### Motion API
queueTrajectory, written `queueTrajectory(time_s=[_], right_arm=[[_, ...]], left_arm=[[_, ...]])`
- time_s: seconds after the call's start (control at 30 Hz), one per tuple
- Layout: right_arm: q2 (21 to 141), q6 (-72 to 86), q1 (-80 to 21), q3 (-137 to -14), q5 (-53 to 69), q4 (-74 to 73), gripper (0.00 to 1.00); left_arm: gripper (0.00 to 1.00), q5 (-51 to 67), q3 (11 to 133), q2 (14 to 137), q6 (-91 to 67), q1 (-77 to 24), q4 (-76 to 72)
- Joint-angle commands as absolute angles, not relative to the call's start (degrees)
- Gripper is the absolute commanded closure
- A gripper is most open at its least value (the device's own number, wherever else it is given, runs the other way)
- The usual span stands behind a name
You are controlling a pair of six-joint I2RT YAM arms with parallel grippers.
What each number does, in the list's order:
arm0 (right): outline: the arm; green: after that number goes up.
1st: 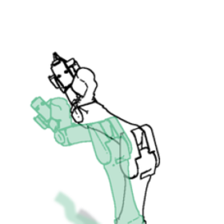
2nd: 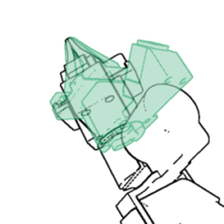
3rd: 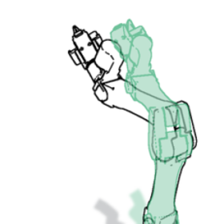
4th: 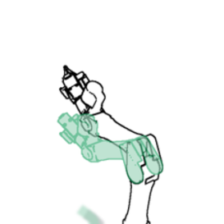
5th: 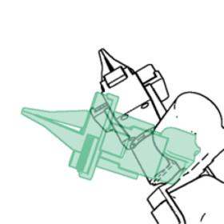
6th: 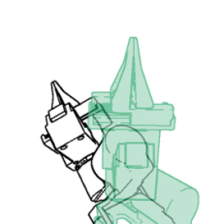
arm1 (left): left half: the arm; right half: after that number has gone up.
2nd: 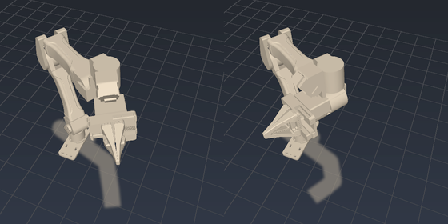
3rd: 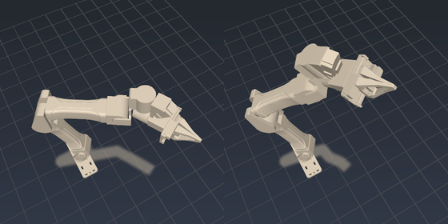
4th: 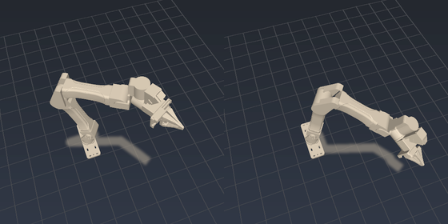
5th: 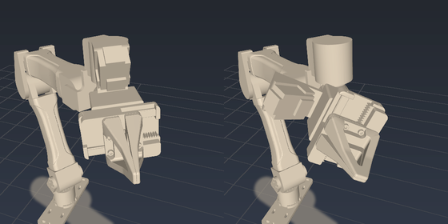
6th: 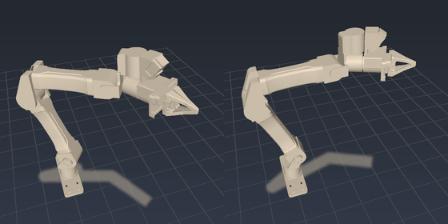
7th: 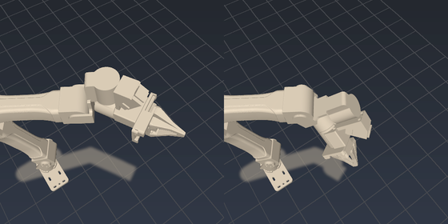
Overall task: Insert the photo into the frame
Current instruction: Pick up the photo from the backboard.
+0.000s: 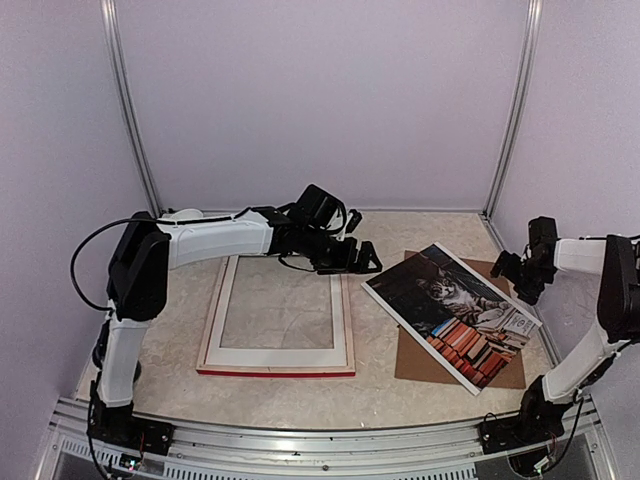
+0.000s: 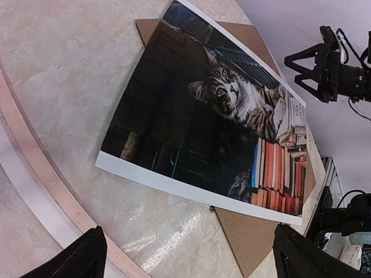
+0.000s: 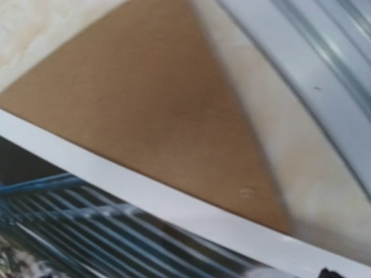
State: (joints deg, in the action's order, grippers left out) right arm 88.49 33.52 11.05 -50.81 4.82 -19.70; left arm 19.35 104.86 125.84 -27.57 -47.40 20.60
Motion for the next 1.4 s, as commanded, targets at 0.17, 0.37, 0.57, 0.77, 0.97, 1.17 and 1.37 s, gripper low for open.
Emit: queueTrajectory(time_s=[0.17, 0.37, 0.57, 0.77, 0.97, 1.17, 1.37], right_arm=[[83.9, 31.9, 14.3, -47.9, 4.8, -21.9, 0.01], [83.2, 31.8, 14.8, -46.1, 4.4, -21.8, 0.01], [82.6, 31.6, 16.0, -44.7, 3.4, -21.8, 0.01], [81.5, 31.7, 17.2, -43.0, 0.4, -21.2, 0.01], [82.9, 32.8, 18.5, -42.2, 0.7, -20.5, 0.01], [80.7, 33.0, 18.5, -40.4, 3.6, -21.0, 0.01], [77.2, 32.8, 18.5, -39.2, 3.1, -23.1, 0.01]], left_arm=[[0.01, 23.0, 110.8, 131.9, -24.8, -49.7, 25.8], [0.01, 23.9, 114.7, 136.0, -24.9, -51.0, 27.0], [0.01, 23.9, 117.8, 139.3, -25.1, -51.8, 27.7], [0.01, 24.1, 119.6, 141.3, -25.7, -52.9, 27.4], [0.01, 22.5, 120.7, 142.8, -26.4, -53.0, 27.2], [0.01, 21.6, 121.4, 143.6, -26.7, -52.8, 27.0], [0.01, 20.7, 121.5, 144.4, -27.9, -52.8, 26.3]])
